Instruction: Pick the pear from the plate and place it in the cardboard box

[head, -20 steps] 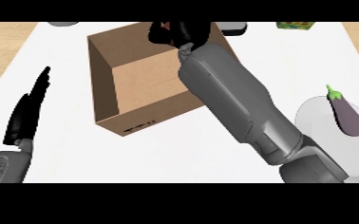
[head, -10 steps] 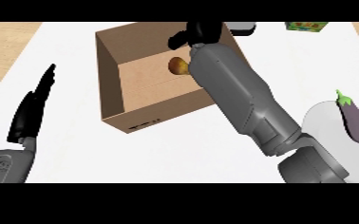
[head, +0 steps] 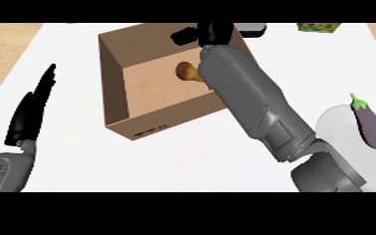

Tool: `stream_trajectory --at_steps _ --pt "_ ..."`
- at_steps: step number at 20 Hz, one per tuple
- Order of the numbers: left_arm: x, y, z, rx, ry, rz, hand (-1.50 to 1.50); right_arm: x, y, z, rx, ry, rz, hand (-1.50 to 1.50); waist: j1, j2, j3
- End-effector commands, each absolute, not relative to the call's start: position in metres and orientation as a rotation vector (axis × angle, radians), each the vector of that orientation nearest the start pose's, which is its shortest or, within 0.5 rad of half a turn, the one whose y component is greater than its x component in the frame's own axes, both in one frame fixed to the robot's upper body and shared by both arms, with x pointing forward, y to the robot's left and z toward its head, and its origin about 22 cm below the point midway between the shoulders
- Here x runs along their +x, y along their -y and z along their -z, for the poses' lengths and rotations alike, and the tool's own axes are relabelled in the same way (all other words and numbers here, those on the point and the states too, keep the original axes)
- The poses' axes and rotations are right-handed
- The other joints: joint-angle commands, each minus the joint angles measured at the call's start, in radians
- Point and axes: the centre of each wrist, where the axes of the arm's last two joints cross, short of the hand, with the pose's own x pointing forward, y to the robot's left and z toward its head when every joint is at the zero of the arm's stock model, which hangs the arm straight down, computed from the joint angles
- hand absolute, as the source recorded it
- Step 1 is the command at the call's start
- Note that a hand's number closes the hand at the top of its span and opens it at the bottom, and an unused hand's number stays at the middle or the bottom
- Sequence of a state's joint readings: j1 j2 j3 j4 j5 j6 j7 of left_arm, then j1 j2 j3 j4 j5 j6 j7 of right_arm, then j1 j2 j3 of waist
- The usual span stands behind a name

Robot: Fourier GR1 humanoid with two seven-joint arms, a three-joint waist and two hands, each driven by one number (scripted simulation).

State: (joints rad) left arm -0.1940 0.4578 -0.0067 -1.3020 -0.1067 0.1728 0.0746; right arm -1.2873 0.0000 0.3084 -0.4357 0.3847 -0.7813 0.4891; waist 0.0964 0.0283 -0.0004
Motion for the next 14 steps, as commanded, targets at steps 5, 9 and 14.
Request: stream_trajectory --at_steps 5,9,14 --pt "0.272 -0.359 -0.012 0.632 1.386 0.243 0.00 0.431 0.037 -0.137 -0.759 1.714 0.004 -1.50 -0.049 -0.017 0.000" --pt "0.274 -0.363 -0.025 0.618 1.371 0.228 0.00 0.427 0.049 -0.131 -0.667 1.743 0.030 -1.50 -0.085 -0.027 0.001" --pt "0.266 -0.371 -0.013 0.666 1.346 0.188 0.00 0.416 0.094 -0.123 -0.688 1.709 0.067 -1.50 -0.122 -0.038 0.001"
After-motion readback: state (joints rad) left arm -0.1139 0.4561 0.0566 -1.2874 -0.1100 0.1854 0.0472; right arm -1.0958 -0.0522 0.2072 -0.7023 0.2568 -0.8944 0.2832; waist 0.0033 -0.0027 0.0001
